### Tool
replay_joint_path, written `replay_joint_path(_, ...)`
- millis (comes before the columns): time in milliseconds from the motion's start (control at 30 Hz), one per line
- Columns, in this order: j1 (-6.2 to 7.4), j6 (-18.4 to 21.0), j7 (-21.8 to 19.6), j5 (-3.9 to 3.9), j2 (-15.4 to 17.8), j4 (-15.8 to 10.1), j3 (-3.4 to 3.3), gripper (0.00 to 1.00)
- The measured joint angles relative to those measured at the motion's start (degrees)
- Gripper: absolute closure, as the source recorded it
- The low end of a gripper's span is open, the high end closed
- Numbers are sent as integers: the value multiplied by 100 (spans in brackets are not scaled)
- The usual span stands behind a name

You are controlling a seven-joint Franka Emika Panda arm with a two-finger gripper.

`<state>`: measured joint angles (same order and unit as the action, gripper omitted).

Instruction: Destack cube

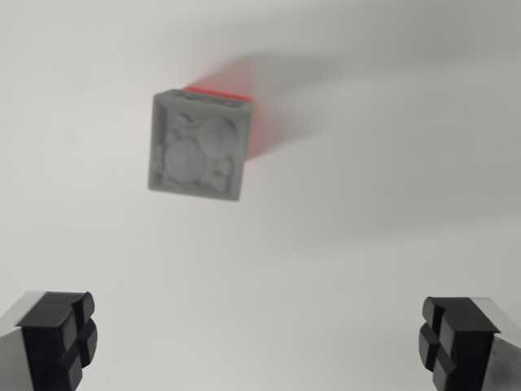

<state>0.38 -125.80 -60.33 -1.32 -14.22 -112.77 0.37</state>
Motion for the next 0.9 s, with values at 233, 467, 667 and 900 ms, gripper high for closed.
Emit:
replay_joint_path(233,154,-282,-529,51,-331,100,13,0)
replay_joint_path(467,269,-562,-866,80,-636,169,17,0)
replay_joint_path(667,260,-879,-876,81,-892,104,14,0)
replay_joint_path(900,260,-1184,-878,81,-1154,62,14,0)
